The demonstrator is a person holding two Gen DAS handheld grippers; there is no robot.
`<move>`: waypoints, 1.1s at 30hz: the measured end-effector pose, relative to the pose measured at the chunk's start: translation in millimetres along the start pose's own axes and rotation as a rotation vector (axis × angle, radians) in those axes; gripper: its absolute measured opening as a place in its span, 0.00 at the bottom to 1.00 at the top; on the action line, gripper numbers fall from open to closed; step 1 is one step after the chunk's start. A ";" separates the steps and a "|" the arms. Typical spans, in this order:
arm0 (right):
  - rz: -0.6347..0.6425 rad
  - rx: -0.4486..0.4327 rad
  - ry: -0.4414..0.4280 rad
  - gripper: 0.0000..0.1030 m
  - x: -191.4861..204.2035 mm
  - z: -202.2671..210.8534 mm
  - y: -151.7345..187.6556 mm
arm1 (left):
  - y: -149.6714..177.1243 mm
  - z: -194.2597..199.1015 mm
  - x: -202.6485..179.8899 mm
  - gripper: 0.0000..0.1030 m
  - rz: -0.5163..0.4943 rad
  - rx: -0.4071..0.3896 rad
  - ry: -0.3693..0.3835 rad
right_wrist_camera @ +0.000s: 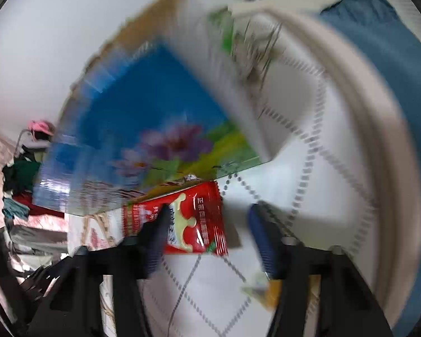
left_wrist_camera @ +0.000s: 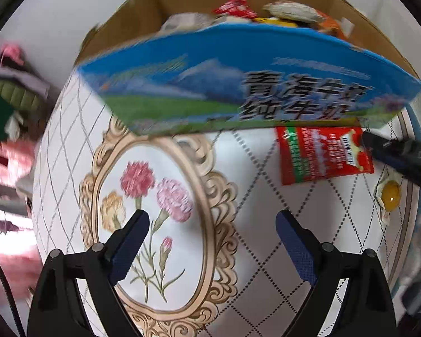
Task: Organize snacks
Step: 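Withdraw both tools from the box back over the last snacks, then grasp the long red sausage pack with the left tool while the right grasps the wrapped candy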
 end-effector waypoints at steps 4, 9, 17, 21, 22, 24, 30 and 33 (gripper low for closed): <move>0.116 0.058 -0.062 0.50 44.8 -9.7 20.8 | 5.1 -4.1 23.5 0.90 0.102 0.049 0.029; 0.177 0.185 -0.263 0.50 108.4 -6.8 79.7 | 11.2 -5.2 52.8 0.90 0.240 0.108 0.091; 0.188 -0.022 0.157 0.62 49.5 49.1 61.0 | 4.1 -21.7 10.0 0.90 0.287 0.203 0.203; 0.123 -0.027 0.247 0.62 17.2 51.1 56.3 | -2.7 -49.7 -30.4 0.90 0.195 0.244 0.179; 0.106 -0.022 0.251 0.62 8.6 49.7 57.1 | -1.3 -55.1 -36.0 0.89 0.184 0.253 0.175; 0.080 -0.014 0.260 0.62 -5.7 50.6 58.5 | 1.0 -62.2 -42.7 0.77 0.165 0.247 0.165; 0.020 -0.006 0.299 0.62 -34.2 44.3 50.7 | 13.1 -65.8 -36.1 0.52 0.120 0.223 0.158; 0.030 0.038 0.320 0.46 -38.7 23.5 50.8 | 30.0 -65.0 -18.4 0.52 0.103 0.231 0.153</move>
Point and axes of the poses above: each gripper's, at about its wrist camera, not at the fingertips, and z roughly against the way its jaws point, x to its left, y to its underside, the point moved 6 cm from there along -z, roughly the way its jaws point, and after that the axes turned 14 degrees about z, right-handed, at the moved point
